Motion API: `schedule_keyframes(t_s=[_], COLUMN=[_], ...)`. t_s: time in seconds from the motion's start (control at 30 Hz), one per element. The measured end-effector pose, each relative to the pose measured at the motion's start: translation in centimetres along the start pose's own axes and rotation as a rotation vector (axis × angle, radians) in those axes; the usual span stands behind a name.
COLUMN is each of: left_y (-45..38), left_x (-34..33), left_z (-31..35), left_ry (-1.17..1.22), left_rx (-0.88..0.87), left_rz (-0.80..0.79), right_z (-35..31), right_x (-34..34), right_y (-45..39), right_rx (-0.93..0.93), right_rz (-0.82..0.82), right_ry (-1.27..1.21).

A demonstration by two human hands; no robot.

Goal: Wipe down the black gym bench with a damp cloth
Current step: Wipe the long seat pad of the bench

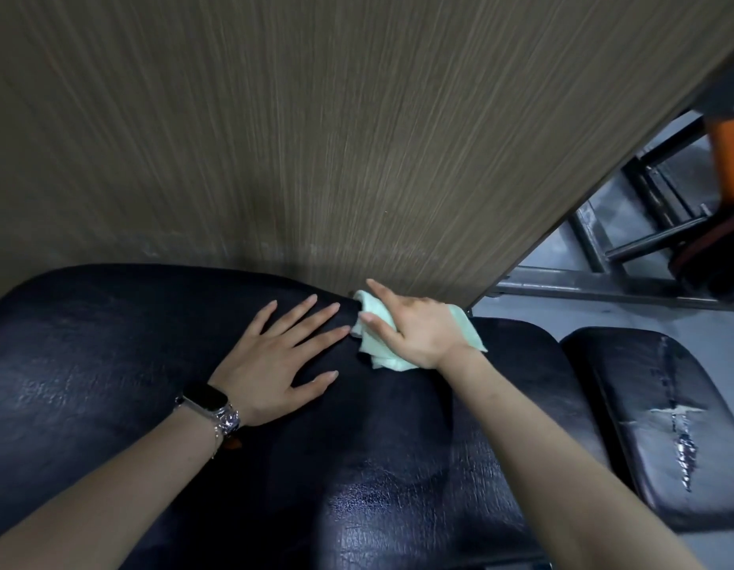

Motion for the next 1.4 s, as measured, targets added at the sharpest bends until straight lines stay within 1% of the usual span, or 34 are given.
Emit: schedule_keyframes(t_s=[0.13, 0.2, 0.4, 0.5, 0.6, 0.7, 0.83, 0.93, 1.1, 1.23, 1.4], left_y=[0.0, 0.1, 0.7, 2.5, 4.2, 4.5, 4.6, 4.7, 5.5, 5.5, 5.6], left_x=[0.0, -0.1, -0.3, -0.4, -0.5, -0.4, -0.5, -0.5, -0.3, -0.5, -0.1], left_z=[-0.1, -0.1, 0.0, -0.5, -1.0, -1.1, -1.1, -1.2, -1.6, -1.6, -1.8], left_ry=[0.007, 0.021, 0.034, -0.004, -0.029, -0.039, -0.035, -0.028, -0.009, 0.006, 0.036], left_rx=[-0.01, -0.012, -0.065, -0.118, -0.151, -0.151, -0.168, -0.179, -0.186, -0.169, -0.161], left_rz=[-0.005, -0.01, -0.043, -0.037, -0.03, -0.016, -0.008, -0.009, 0.026, 0.015, 0.023], right_z=[0.3, 1.6, 6.7, 7.6, 7.7, 6.1, 0.4, -2.8, -4.8, -6.4, -5.9], right_x=[-0.4, -0.4, -0.2, -0.4, -0.3, -0.2, -0.4, -0.4, -0.2, -0.2, -0.3], right_y=[0.3, 1.1, 4.0, 3.9, 3.7, 2.9, -0.3, -2.4, -3.9, -5.2, -4.2], right_rx=[0.019, 0.013, -0.111, -0.149, -0.202, -0.229, -0.113, -0.094, -0.104, -0.113, -0.085], right_rz=[-0.004, -0.024, -0.067, -0.083, -0.059, -0.054, -0.061, -0.069, -0.043, -0.056, -0.085], right_ry=[-0.011, -0.017, -0.003, -0.002, 0.009, 0.016, 0.006, -0.007, -0.007, -0.017, -0.057])
Point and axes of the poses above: each hand's wrist, its own y-axis away from the middle knuckle, its own x-axis out of the back of the hand, z = x × y, the point moved 10 cm from there along -y, towards the middle knuckle, and after that the axes turned 9 degrees about -z, right-handed, at the moved point
